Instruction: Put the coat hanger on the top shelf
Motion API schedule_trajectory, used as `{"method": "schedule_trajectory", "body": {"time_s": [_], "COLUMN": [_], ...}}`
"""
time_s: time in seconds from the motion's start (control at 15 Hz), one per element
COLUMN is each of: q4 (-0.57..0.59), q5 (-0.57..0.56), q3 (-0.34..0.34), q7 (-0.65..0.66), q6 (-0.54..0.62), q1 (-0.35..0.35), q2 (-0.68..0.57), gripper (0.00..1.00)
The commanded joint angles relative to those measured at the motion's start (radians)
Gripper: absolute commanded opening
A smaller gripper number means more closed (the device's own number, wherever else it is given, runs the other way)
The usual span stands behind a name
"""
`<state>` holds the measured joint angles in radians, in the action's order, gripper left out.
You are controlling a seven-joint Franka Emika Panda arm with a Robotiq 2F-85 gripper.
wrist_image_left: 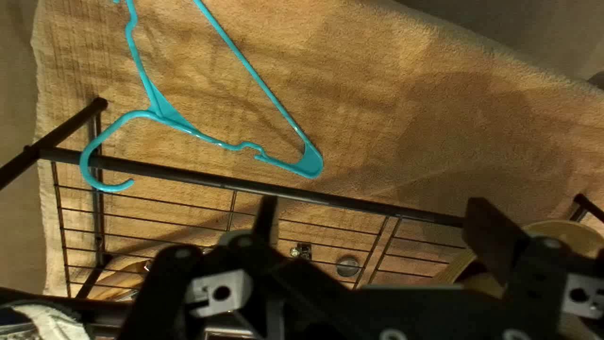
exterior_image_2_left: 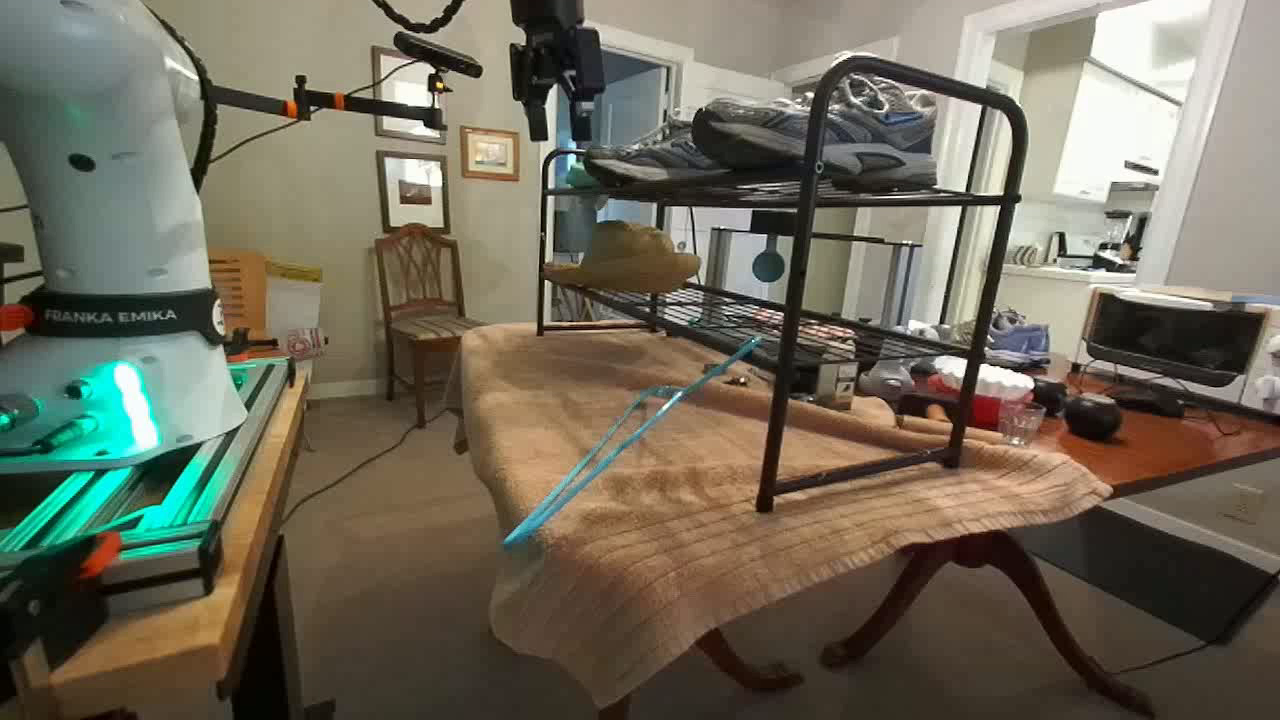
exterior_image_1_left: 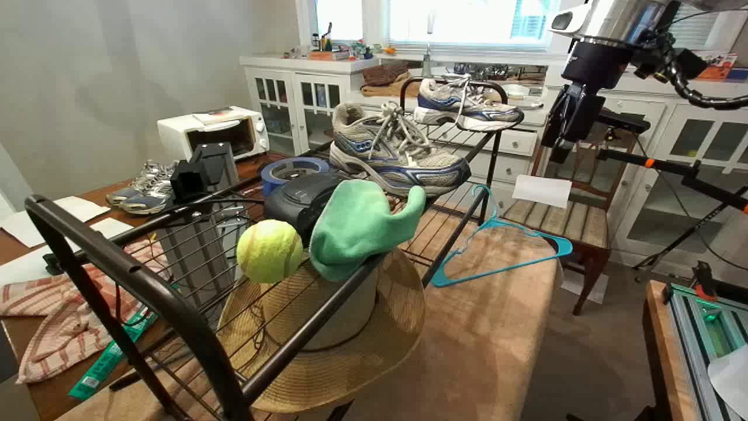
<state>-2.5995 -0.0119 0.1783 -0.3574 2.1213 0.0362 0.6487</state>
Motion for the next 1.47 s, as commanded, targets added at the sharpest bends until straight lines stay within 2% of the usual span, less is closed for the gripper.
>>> {"method": "schedule_trajectory", "body": {"time_s": [0.0,0.4,0.8,0.87,0.93,1.07,1.4], "q4": [0.002,-0.039,-0.169,-0.192,-0.142,-0.16,-0.161], "q5": [0.005,-0.016,-0.039,-0.053,-0.063,-0.075,-0.03], "q3": [-0.007,0.019,0.114,0.133,0.153,0.194,0.272], "q7": [-0.004,-0.093,-0.246,-0.274,-0.298,-0.352,-0.477], "q6": [-0.003,0.087,0.296,0.351,0.38,0.47,0.612], "q1": [-0.008,-0.006,-0.025,-0.04,-0.048,-0.067,-0.077], "q2": [-0.001,0.01,-0.025,-0.044,-0.113,-0.157,-0.305], "gripper": [1.0,1.0,1.0,1.0,1.0,1.0,1.0]}}
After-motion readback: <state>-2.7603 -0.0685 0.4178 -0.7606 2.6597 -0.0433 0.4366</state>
